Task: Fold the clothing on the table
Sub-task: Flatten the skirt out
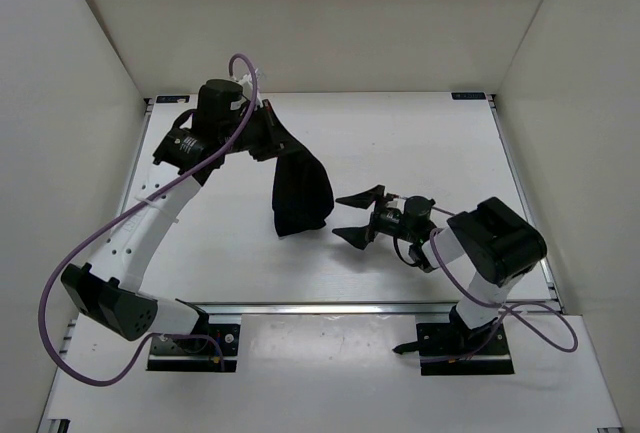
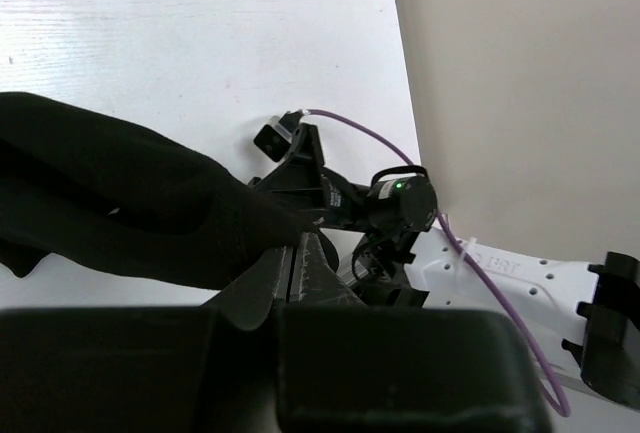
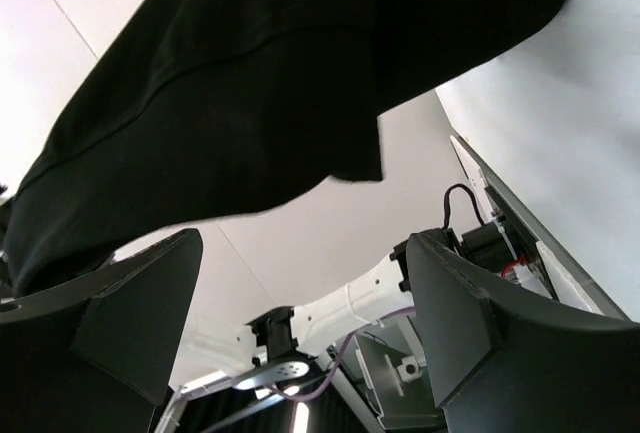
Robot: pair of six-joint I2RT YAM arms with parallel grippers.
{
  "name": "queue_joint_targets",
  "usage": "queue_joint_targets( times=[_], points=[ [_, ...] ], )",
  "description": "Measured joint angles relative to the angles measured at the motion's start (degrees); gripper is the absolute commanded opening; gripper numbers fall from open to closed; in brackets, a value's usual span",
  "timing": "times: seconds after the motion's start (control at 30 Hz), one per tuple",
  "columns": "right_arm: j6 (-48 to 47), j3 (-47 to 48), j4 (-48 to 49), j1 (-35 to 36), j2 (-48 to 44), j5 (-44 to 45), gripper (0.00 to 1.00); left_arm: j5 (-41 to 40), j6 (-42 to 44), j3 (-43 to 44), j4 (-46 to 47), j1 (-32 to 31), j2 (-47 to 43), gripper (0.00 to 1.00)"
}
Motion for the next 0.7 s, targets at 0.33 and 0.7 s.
queue_joint_targets(
  times=[0.33,0.7],
  points=[
    [2.08,3.06,4.81,3.32,9.22,5.51,0.81,0.66,-0.20,-0.55,1.20,0.24,-0.07,0.00],
    [1.84,12.50,8.68,6.93,19.50,11.47,0.00,0.74,-0.59,-1.70,1.42,0.57,-0.26,0.00]
  ],
)
